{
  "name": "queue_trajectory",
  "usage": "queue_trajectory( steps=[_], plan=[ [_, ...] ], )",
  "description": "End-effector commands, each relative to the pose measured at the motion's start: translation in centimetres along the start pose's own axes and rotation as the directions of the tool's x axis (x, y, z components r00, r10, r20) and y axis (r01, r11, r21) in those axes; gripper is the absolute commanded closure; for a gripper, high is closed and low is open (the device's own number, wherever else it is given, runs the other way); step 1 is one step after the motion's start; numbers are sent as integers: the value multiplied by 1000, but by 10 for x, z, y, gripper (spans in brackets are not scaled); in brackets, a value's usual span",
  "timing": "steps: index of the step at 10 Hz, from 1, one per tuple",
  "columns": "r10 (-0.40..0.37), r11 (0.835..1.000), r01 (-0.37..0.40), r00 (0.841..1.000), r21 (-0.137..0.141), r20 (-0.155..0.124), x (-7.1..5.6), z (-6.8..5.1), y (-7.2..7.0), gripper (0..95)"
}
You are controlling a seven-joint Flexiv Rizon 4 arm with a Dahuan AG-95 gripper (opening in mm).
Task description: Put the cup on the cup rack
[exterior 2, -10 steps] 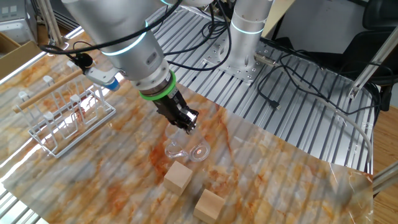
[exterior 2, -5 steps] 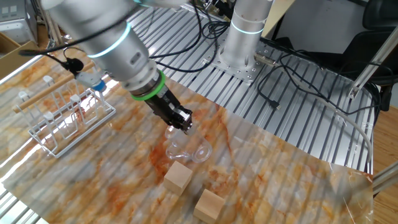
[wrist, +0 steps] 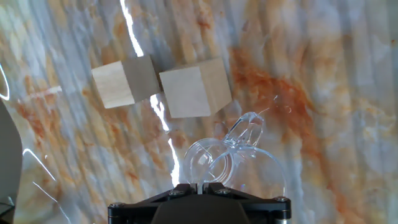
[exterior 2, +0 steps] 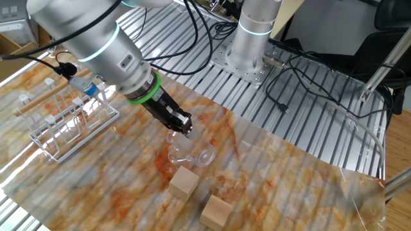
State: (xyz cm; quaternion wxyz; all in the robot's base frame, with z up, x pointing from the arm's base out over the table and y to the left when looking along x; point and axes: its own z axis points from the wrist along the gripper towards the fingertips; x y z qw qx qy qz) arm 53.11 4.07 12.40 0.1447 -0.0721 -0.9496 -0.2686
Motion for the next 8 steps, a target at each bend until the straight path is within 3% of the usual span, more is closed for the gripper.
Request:
queue_trajectory(
  steps=[1,2,4,7,8],
  plan=[
    [31,999,-32,999,-42,-17,0,0,0,380],
    [39,996,-41,999,-74,-27,0,0,-1,380],
    [42,996,-44,999,-77,-31,0,0,-1,380],
    [20,999,-21,1000,-46,-21,-2,-6,-2,380],
    [2,1000,-2,1000,-14,-14,-3,-10,-3,380]
  ],
)
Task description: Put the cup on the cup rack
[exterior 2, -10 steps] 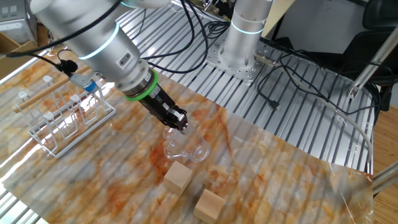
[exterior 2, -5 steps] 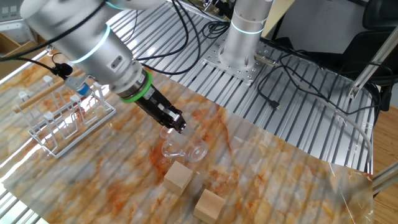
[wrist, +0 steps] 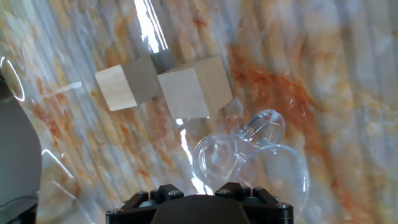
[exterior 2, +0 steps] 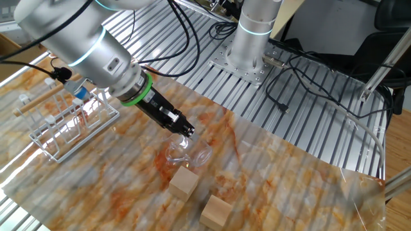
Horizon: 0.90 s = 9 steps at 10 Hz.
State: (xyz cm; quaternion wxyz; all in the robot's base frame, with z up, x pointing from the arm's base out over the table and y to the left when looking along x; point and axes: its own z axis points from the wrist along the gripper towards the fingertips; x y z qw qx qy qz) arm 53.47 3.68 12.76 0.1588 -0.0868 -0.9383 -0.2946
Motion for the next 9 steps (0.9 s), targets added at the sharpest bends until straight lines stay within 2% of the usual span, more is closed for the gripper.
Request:
queue_trajectory(
  steps=[1,3,4,5,9],
  plan=[
    [-38,997,37,999,63,18,-1,-4,-2,380],
    [-67,989,62,997,131,35,-1,-5,-2,380],
    [-69,989,64,997,132,36,-1,-8,-3,380],
    [-82,986,75,996,149,36,-2,-11,-3,380],
    [-131,966,117,990,232,43,-3,-19,-4,380]
  ],
)
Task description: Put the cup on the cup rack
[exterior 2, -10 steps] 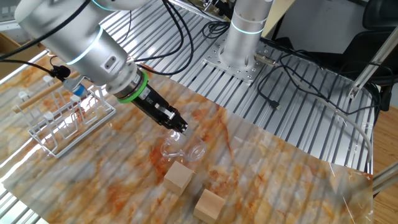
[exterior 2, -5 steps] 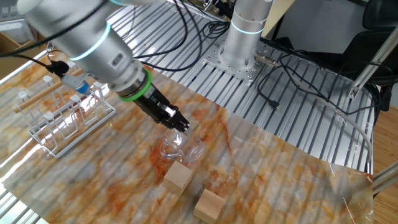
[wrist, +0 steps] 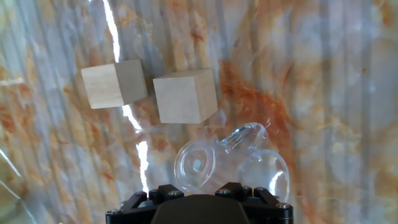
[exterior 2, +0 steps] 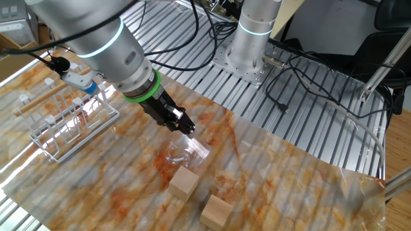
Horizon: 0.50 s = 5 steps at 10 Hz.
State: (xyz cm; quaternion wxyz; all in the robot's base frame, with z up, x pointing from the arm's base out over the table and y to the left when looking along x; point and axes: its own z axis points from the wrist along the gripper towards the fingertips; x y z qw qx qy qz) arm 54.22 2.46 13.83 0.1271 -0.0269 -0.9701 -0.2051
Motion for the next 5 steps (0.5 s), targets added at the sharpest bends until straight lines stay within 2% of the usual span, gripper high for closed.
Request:
queue_trajectory(
  steps=[1,2,3,4,5],
  plan=[
    [-35,997,35,999,65,7,1,-3,-3,380],
    [-31,997,31,999,76,10,1,-2,-2,380],
    [0,996,-3,1000,93,28,1,-1,-1,380],
    [36,991,-43,998,127,59,3,1,1,380],
    [79,985,-92,992,147,94,6,4,4,380]
  ],
)
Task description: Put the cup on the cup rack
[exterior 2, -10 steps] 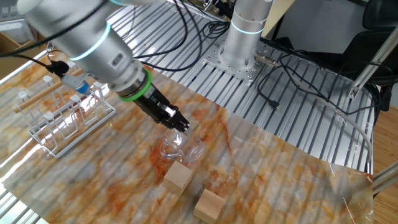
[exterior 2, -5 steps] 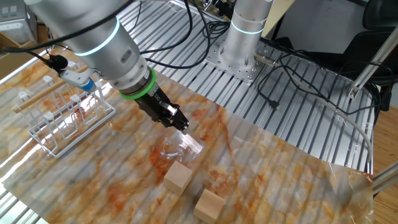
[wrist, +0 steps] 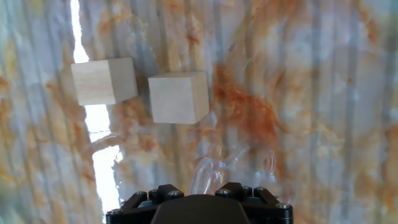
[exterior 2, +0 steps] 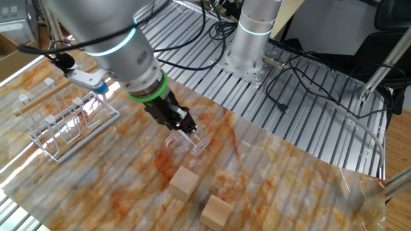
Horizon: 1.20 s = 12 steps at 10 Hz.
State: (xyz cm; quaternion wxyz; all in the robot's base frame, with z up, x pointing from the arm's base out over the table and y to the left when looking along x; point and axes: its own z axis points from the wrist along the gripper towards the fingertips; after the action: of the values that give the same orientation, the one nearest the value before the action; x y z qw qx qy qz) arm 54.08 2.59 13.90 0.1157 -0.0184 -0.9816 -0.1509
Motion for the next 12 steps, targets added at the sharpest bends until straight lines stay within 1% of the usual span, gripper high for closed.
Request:
queue_trajectory(
  steps=[1,2,3,4,5,6,7,8,9,10,11,12],
  plan=[
    [123,990,-128,989,62,76,6,5,5,380],
    [194,973,-206,974,105,113,9,10,10,380],
    [227,957,-250,961,144,159,10,14,13,380],
    [247,944,-281,949,171,198,11,17,16,380],
    [267,930,-312,937,195,225,12,20,18,380],
    [304,911,-356,922,211,240,12,21,19,380],
    [372,880,-428,891,207,261,12,22,20,380],
    [441,846,-498,855,191,273,12,22,20,380],
    [492,814,-551,822,183,287,12,22,20,380],
    [553,771,-615,776,166,304,12,22,20,380],
    [598,734,-662,735,150,318,12,22,20,380],
    [625,711,-689,710,139,324,12,22,20,380]
  ],
)
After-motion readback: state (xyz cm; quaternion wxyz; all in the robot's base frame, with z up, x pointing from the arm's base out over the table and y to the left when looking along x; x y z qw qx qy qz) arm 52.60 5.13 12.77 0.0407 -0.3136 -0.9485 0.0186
